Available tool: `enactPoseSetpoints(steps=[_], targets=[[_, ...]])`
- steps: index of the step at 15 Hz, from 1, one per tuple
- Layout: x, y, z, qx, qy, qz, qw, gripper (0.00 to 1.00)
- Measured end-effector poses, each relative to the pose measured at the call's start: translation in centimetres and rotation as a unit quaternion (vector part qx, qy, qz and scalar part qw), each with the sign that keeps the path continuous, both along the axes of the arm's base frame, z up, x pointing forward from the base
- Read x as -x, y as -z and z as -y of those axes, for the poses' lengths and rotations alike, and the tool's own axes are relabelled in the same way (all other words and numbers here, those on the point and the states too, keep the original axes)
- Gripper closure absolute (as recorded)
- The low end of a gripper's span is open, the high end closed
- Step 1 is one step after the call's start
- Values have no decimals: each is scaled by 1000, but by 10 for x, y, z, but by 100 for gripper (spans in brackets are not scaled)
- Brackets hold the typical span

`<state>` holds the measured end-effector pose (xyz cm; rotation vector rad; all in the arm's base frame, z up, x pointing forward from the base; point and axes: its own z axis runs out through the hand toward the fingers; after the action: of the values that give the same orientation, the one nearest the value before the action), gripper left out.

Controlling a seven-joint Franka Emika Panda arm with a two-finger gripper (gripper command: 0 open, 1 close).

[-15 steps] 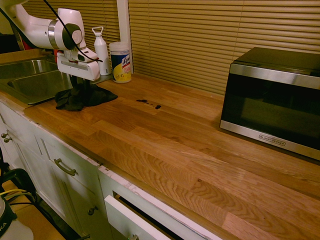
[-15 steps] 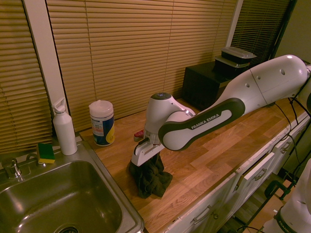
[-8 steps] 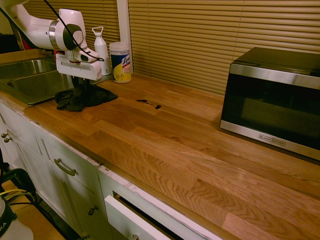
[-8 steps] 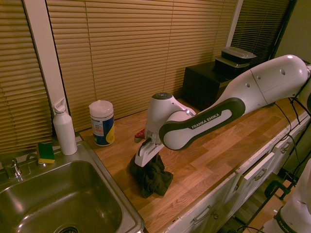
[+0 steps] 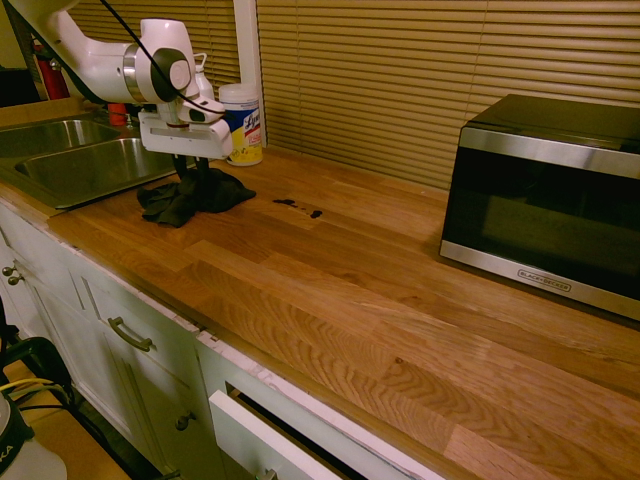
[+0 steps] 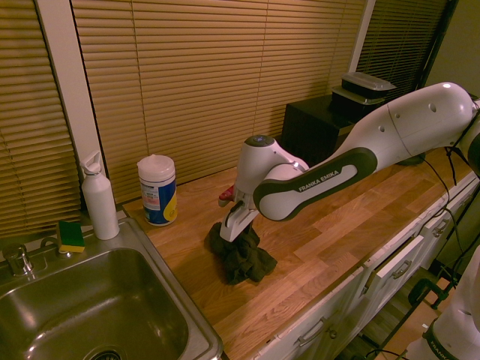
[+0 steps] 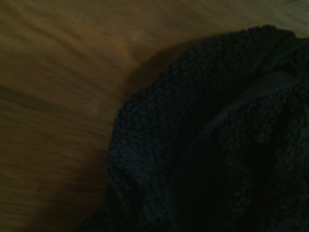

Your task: Clear the spill

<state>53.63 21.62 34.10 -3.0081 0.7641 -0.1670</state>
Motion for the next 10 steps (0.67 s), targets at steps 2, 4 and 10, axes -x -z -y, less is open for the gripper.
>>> enactPoseSetpoints(steps=[2, 4, 10], targets=[[-10, -1, 24, 6, 16, 7, 1000, 100], [-20, -2, 49, 9, 32, 11, 999, 100], [-54, -2, 122, 7, 71, 23, 997, 100]])
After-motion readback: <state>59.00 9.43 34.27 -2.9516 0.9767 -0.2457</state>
